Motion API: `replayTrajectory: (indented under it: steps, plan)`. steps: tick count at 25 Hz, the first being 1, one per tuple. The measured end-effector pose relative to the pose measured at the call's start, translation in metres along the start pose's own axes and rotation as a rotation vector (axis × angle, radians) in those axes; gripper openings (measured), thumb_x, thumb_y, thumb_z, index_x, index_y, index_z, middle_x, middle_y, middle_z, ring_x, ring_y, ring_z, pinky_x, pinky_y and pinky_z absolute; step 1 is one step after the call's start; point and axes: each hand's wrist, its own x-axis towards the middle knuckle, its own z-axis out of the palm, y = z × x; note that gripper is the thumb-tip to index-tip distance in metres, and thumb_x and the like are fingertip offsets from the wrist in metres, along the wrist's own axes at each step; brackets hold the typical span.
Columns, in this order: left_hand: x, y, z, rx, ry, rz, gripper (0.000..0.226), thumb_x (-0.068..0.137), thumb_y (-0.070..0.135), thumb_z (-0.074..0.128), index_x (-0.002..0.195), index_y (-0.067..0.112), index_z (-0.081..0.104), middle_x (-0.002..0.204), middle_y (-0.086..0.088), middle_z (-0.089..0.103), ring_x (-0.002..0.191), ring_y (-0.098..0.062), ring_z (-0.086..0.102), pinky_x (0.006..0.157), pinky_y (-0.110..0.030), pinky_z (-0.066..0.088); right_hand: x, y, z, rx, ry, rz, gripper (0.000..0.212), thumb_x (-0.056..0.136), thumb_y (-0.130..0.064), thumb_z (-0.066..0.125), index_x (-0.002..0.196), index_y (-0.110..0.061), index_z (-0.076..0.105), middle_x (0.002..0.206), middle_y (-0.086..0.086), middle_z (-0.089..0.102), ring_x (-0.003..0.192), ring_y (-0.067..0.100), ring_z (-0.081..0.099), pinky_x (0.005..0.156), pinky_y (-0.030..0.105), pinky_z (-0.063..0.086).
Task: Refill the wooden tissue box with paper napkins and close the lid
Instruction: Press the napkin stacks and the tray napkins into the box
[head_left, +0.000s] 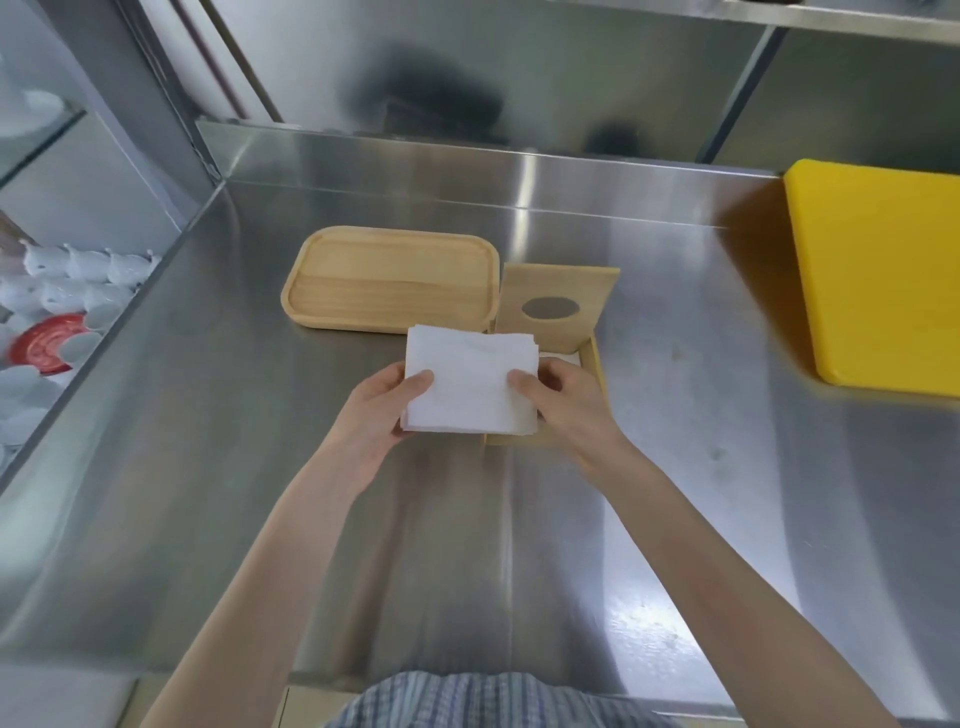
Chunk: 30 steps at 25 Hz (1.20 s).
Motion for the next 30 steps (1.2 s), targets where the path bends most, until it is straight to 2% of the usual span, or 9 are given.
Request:
replayTrajectory:
  steps: [4,6,10,13,17,21,23,26,30]
  plan:
    - [0.002,-0.004,0.016,0.299,0.105,0.043,0.012,0.089,0.014,0.055,0.081,0.021,0.060,0.093,-0.001,0.065,0.089,-0.019,0.058,0.079,-0.028,0.043,-0.002,0.010,-0.017,-0.020,0.063,-0.023,0.021,0.088,-0.013,0.061,0.107,-0.004,0.065,0.087,-0.001,0.060,0.089,0.017,0.056,0.089,0.036,0.049]
    - [0.006,-0.004,0.025,0.385,0.126,0.063,0.005,0.088,0.014,0.057,0.084,0.016,0.060,0.096,-0.004,0.064,0.094,-0.022,0.059,0.083,-0.030,0.043,-0.001,0.013,-0.026,-0.072,0.114,-0.036,0.021,0.087,-0.014,0.061,0.107,-0.007,0.067,0.092,0.002,0.064,0.091,0.018,0.059,0.092,0.037,0.050]
    - [0.017,0.003,0.044,0.527,0.072,0.086,0.018,0.086,0.022,0.059,0.100,0.010,0.063,0.102,-0.006,0.066,0.101,-0.026,0.061,0.090,-0.037,0.047,0.007,0.011,-0.046,-0.302,0.210,-0.106,0.022,0.089,-0.017,0.059,0.106,-0.008,0.067,0.089,0.001,0.062,0.085,0.016,0.056,0.072,0.022,0.043]
    - [0.024,0.009,0.059,0.696,0.045,0.109,0.027,0.087,0.025,0.058,0.104,0.006,0.064,0.095,-0.004,0.063,0.090,-0.020,0.055,0.078,-0.027,0.041,0.021,0.010,-0.055,-0.527,0.246,-0.148,0.020,0.089,-0.016,0.056,0.102,-0.005,0.066,0.092,0.011,0.067,0.089,0.026,0.060,0.075,0.026,0.043]
    - [0.038,0.015,0.072,0.829,0.056,0.127,0.015,0.088,0.024,0.055,0.090,0.011,0.061,0.080,-0.001,0.059,0.083,-0.018,0.052,0.059,-0.022,0.037,0.038,0.011,-0.057,-0.770,0.229,-0.144,0.020,0.089,-0.014,0.050,0.101,-0.002,0.061,0.104,0.018,0.066,0.096,0.038,0.059,0.075,0.037,0.050]
    - [0.050,0.012,0.079,1.095,0.120,0.155,0.015,0.088,0.024,0.052,0.082,0.010,0.052,0.104,-0.012,0.061,0.095,-0.032,0.058,0.067,-0.029,0.038,0.046,0.006,-0.049,-1.047,0.185,-0.222,0.023,0.092,-0.006,0.044,0.111,-0.002,0.057,0.115,0.018,0.058,0.103,0.039,0.057,0.077,0.038,0.047]
    - [0.052,0.011,0.084,1.287,0.154,0.204,0.018,0.089,0.022,0.049,0.091,0.006,0.057,0.115,-0.013,0.053,0.100,-0.032,0.056,0.069,-0.032,0.038,0.048,0.005,-0.045,-1.169,0.173,-0.239,0.023,0.092,-0.003,0.043,0.112,-0.001,0.056,0.117,0.017,0.058,0.104,0.038,0.059,0.078,0.039,0.049]
    - [0.056,0.008,0.088,1.502,0.131,0.239,0.027,0.092,0.022,0.047,0.108,0.005,0.059,0.122,-0.013,0.049,0.105,-0.030,0.055,0.071,-0.033,0.039,0.050,0.005,-0.040,-1.336,0.135,-0.221,0.024,0.090,0.000,0.047,0.112,-0.002,0.056,0.118,0.015,0.060,0.104,0.037,0.062,0.072,0.036,0.045]
    - [0.062,0.006,0.091,1.664,0.103,0.221,0.030,0.094,0.024,0.046,0.115,0.006,0.058,0.126,-0.012,0.048,0.105,-0.030,0.058,0.067,-0.031,0.037,0.051,0.009,-0.033,-1.432,0.088,-0.185,0.027,0.088,0.003,0.048,0.114,-0.003,0.056,0.122,0.012,0.059,0.109,0.034,0.060,0.072,0.033,0.041]
